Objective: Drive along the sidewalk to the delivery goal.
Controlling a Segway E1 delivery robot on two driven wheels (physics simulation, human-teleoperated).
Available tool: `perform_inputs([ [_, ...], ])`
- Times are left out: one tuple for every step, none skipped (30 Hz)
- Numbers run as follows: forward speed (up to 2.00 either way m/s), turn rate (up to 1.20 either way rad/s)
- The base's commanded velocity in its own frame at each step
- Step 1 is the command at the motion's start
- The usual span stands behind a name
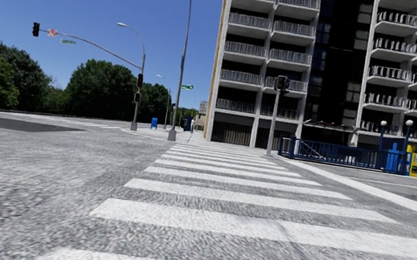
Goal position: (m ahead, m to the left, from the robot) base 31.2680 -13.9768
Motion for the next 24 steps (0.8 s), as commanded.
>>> perform_inputs([
  [2.00, 0.00],
  [2.00, 0.00],
  [2.00, 0.00],
  [2.00, 0.00],
  [2.00, 0.00],
  [2.00, 0.00],
  [2.00, 0.00],
  [2.00, 0.00],
  [2.00, 0.00],
  [2.00, 0.00],
  [2.00, 0.00],
  [2.00, 0.00],
  [2.00, 0.00],
  [2.00, 0.00],
  [2.00, 0.00],
  [2.00, 0.00],
  [2.00, 0.00],
  [2.00, 0.00],
  [2.00, 0.00],
  [2.00, 0.00],
  [2.00, 0.00],
  [2.00, 0.00],
  [2.00, 0.00],
  [2.00, 0.00],
])
